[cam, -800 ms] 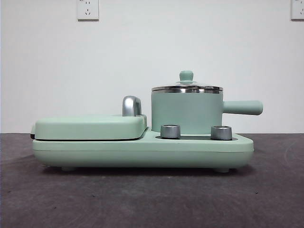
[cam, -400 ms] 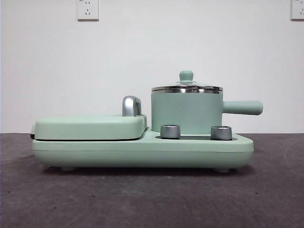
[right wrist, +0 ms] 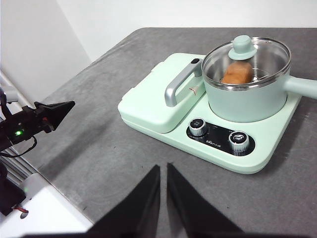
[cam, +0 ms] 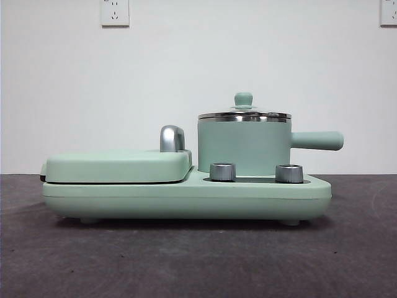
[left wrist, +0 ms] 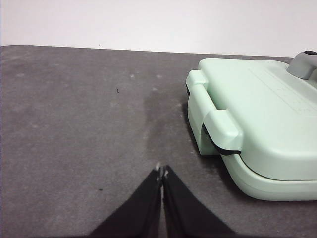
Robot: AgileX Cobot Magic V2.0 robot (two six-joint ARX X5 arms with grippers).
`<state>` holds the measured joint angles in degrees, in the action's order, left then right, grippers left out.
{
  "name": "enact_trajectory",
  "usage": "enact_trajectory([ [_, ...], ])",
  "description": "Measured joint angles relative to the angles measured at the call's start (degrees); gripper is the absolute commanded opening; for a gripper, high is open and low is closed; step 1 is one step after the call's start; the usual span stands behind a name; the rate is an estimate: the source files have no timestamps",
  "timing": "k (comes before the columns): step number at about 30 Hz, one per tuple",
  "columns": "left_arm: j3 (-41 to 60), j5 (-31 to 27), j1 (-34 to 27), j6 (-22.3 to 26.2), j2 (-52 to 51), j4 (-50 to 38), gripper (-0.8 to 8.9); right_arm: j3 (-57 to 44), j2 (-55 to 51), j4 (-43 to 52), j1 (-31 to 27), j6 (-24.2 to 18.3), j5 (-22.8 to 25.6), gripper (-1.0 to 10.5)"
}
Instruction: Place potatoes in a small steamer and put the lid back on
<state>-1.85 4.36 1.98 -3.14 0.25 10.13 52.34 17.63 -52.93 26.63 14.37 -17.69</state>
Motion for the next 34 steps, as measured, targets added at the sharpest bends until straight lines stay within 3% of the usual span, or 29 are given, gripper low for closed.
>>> enact_trajectory([
  [10,0.0,0.0,0.0,0.0,0.0,0.0,0.06,0.0,0.0,0.1,0.0,0.0,0.0,0.2],
  [13,0.0,0.0,0.0,0.0,0.0,0.0,0.06,-1.2,-0.6,1.5,-2.5,0.0,-0.8,0.2],
  [16,0.0,0.0,0.0,0.0,0.0,0.0,0.06,-5.8,-1.9,7.6,-8.0,0.0,-2.7,0.2],
  [22,0.0,0.0,0.0,0.0,0.0,0.0,0.06,-22.0,-6.3,29.5,-19.4,-0.5,-2.7,0.2],
  [26,0.0,0.0,0.0,0.0,0.0,0.0,0.06,-32.3,-9.2,40.4,-24.6,-3.1,4.8,0.2],
  [29,0.0,0.0,0.0,0.0,0.0,0.0,0.06,-37.2,-11.1,40.3,-26.2,-4.6,11.1,0.2],
  [34,0.0,0.0,0.0,0.0,0.0,0.0,0.06,-42.7,-14.3,40.5,-26.7,-7.2,16.2,0.2],
])
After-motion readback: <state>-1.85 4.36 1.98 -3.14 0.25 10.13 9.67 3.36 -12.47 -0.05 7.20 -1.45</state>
